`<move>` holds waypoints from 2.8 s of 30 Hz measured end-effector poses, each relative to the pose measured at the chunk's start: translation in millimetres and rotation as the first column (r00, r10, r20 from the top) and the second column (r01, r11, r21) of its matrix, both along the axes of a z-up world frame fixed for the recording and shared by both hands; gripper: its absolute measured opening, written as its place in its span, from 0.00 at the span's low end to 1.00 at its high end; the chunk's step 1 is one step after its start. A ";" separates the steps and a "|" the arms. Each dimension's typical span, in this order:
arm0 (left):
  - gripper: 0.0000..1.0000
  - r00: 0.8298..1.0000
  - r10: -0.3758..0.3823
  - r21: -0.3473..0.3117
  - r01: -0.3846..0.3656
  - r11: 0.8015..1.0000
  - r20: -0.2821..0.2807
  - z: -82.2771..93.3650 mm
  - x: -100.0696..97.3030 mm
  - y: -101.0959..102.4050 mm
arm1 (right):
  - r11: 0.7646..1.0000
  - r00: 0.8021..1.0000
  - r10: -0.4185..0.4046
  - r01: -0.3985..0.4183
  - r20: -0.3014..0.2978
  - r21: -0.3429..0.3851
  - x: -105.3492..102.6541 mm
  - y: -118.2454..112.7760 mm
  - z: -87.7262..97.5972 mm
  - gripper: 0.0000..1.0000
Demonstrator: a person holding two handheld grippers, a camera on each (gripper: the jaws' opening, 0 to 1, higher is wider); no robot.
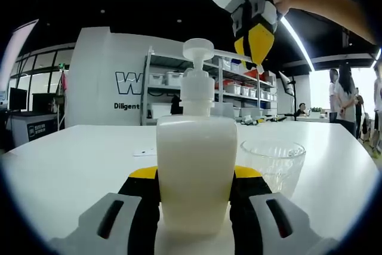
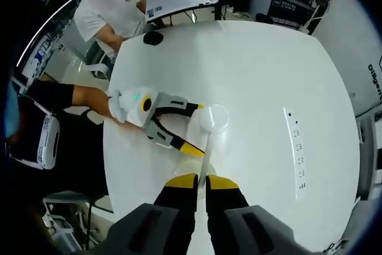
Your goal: Hold the bottle steady, press the pump all the way down and release, and repeat the specified number of times to dispense into the cup
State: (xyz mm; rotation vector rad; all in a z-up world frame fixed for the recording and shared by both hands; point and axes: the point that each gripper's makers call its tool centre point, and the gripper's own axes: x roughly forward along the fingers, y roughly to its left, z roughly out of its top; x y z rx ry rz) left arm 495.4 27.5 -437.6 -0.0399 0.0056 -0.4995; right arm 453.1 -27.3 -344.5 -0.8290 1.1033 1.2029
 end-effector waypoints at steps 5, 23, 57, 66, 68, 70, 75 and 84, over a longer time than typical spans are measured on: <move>0.43 1.000 0.000 0.000 0.000 1.000 -0.001 -0.3 1.0 0.4 | 1.000 1.000 0.003 -0.003 0.000 0.002 0.4 -0.2 0.3 0.00; 0.43 1.000 -0.009 0.000 0.009 1.000 -0.004 -0.1 0.8 -3.7 | 0.999 0.999 0.018 -0.019 0.046 0.030 7.2 8.0 20.5 0.00; 0.43 1.000 -0.008 -0.003 0.008 1.000 -0.007 -1.5 0.7 0.6 | 0.964 0.960 0.250 -0.235 0.129 -0.125 21.8 42.4 23.4 0.00; 0.43 1.000 -0.009 0.008 0.009 1.000 -0.002 -1.1 2.8 -0.3 | 0.950 0.949 0.298 -0.283 0.107 -0.134 20.0 47.3 21.3 0.00; 0.43 1.000 -0.008 0.008 0.008 1.000 -0.001 -0.9 3.2 -0.7 | 0.947 0.947 0.304 -0.287 0.108 -0.144 21.3 48.5 20.7 0.00; 0.43 1.000 -0.007 0.007 0.007 1.000 -0.001 -0.8 3.7 -0.6 | 0.946 0.945 0.306 -0.289 0.115 -0.144 24.3 50.8 21.0 0.00; 0.43 1.000 -0.010 0.008 0.010 1.000 -0.001 -0.8 3.3 -2.5 | 0.940 0.942 0.318 -0.297 0.112 -0.168 24.9 51.1 15.5 0.00; 0.43 1.000 -0.012 0.006 0.012 1.000 -0.001 -1.7 -0.1 -4.0 | 0.938 0.942 0.319 -0.298 0.103 -0.177 23.6 52.5 16.0 0.00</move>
